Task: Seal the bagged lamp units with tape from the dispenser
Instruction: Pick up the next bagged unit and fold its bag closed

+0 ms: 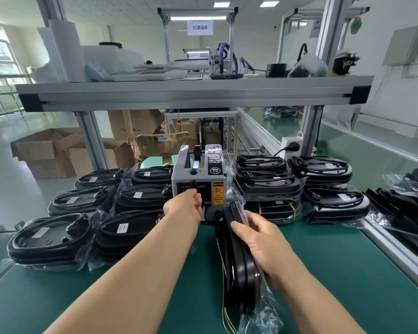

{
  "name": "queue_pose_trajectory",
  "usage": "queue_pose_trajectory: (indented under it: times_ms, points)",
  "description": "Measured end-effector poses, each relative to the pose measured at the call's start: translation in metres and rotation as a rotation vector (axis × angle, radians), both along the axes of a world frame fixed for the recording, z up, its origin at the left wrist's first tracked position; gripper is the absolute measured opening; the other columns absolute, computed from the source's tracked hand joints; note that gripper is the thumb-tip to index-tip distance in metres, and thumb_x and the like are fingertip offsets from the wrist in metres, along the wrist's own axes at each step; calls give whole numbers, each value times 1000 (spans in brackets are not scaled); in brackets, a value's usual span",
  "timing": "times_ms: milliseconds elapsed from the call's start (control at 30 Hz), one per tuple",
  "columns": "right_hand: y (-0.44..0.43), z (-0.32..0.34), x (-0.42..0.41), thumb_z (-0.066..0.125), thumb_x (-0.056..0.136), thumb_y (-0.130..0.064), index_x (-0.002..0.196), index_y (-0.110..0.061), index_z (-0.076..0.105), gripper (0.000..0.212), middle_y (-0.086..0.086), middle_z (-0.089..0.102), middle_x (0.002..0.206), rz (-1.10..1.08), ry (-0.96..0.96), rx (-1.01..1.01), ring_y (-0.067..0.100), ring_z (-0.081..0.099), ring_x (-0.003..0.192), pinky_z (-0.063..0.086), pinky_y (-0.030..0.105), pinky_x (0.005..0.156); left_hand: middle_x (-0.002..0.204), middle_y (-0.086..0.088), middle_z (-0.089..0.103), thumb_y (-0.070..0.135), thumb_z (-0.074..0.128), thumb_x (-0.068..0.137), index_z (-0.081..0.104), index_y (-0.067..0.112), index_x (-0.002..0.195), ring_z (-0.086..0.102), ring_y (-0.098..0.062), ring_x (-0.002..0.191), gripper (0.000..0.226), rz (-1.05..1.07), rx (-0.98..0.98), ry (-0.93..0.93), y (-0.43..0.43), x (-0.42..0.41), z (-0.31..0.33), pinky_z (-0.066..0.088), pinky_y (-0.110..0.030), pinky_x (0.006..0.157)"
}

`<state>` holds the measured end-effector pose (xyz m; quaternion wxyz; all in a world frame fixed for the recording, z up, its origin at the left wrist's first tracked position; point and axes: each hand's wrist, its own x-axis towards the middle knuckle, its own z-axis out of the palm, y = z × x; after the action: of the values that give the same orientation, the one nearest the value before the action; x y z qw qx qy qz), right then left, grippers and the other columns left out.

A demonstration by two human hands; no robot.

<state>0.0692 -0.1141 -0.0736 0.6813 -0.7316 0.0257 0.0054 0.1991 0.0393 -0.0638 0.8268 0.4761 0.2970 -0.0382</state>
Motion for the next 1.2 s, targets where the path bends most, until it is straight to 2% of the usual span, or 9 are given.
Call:
queue_pose_trajectory:
  times_ms: [67,133,200,367,467,567,700,1000,1200]
  points:
    - [0,1,-1,68,86,-31,113,-32,69,27,-10,77,101,-17,5,4,15,72,98,53,46,99,59,3,50,13,55,93,51,14,74,43,-4,37,20,28,8,-74,-7,1,0,36,-13,37]
    - [0,2,-2,68,89,-29,119,-29,66,30,-12,76,102,-26,9,-6,14,72,99,52,44,100,52,4,52,10,61,86,52,14,71,42,-5,37,18,142,36,-56,-12,-7,2,35,-15,39]
    - [-2,5,-3,68,91,-29,118,-31,67,27,-13,76,101,-14,8,-35,11,71,99,52,41,100,44,6,51,9,66,83,56,14,68,42,-5,37,19,127,81,-116,-13,-22,8,37,-17,40]
    - [-9,13,-7,63,94,-19,100,-27,74,15,-1,78,92,75,35,-87,19,74,89,56,45,94,61,2,56,15,69,88,69,19,65,48,-6,49,23,-557,287,-456,4,-75,15,44,-18,49]
    - [-8,12,-13,61,93,-17,97,-27,74,17,0,76,88,148,12,-147,16,71,80,56,44,90,62,3,56,25,73,83,69,23,65,47,-7,51,18,-766,449,-488,13,-92,21,39,-18,49]
    - [-3,11,-19,61,90,-23,98,-38,72,20,-2,77,93,172,-10,-179,20,73,88,57,44,92,59,3,49,31,77,79,66,19,72,41,-10,50,18,-729,541,-448,14,-95,24,30,-26,53]
    - [0,12,-20,61,78,-34,98,-46,69,24,-4,77,94,161,-25,-168,20,74,90,57,47,91,53,5,45,26,78,80,67,17,71,37,-9,47,16,-637,585,-427,11,-91,24,32,-27,54]
    - [-1,11,-21,61,75,-40,97,-51,67,25,-9,77,93,165,-46,-157,13,74,85,59,40,88,51,7,44,15,72,87,66,12,74,36,-6,45,15,-645,548,-425,8,-83,20,37,-19,49]
    - [-1,9,-20,61,75,-41,93,-56,66,24,-13,77,93,158,-55,-143,9,74,85,59,36,86,52,5,49,19,74,85,71,20,62,36,-6,45,22,-591,551,-456,6,-83,11,36,-20,47]
